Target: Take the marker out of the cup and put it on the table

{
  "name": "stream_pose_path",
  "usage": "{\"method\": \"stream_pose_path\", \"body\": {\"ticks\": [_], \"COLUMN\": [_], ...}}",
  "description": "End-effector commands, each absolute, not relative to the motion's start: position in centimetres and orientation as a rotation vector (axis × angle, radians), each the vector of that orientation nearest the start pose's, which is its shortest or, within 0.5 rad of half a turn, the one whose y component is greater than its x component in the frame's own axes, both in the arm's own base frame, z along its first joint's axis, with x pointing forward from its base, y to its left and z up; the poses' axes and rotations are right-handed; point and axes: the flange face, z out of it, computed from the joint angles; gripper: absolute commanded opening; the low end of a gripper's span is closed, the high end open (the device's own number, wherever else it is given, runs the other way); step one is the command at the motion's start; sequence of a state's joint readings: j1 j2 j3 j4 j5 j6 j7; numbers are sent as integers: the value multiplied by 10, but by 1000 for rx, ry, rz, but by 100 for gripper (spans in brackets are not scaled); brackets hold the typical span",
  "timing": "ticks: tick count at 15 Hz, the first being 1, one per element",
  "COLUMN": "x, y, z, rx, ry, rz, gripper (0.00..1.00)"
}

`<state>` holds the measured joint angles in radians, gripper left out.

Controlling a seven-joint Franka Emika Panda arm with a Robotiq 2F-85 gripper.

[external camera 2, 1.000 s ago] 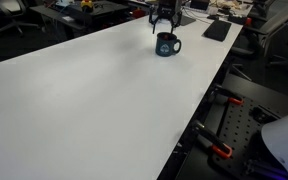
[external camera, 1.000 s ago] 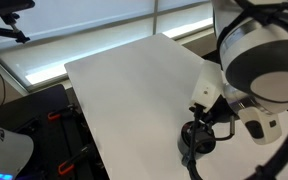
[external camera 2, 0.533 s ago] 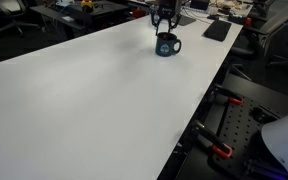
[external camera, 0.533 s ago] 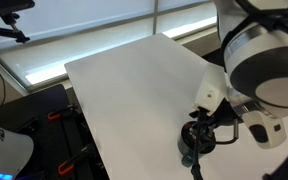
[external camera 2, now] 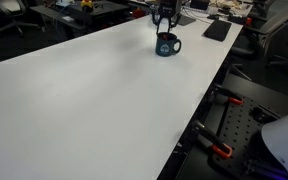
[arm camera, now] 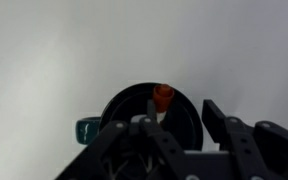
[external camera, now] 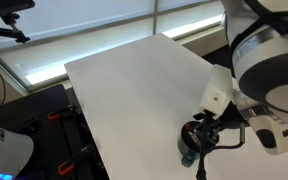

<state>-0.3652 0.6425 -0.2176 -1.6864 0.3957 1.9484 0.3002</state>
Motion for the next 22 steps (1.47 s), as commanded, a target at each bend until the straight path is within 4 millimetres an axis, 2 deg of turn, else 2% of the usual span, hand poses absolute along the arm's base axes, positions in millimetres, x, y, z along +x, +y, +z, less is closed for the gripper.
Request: {"method": "stream_pose_path", "body": {"ticks": [1,4,5,6,7,8,11,12,18,21,22], "x": [553,549,548,547,548,548,549,549,549,551,552], "y": [-322,-321,-321,-321,-321,-321,-321,-321,-322,-315,-310], "z": [208,202,200,200,200,200,202,202,207,226,238], "rx": [-2421,-2423,-2423,-2423,-2423,-2421,-2417,-2414,-2407,-2413,-2426], "ry": [1447,1449,1451,1452,1452,1453,1450,1448,1449,1430,1418], "rz": [487,505,511,513,513,513,516,524,524,523,517], "gripper": [54,54,49,42,25,24,0,4,5,5,5]}}
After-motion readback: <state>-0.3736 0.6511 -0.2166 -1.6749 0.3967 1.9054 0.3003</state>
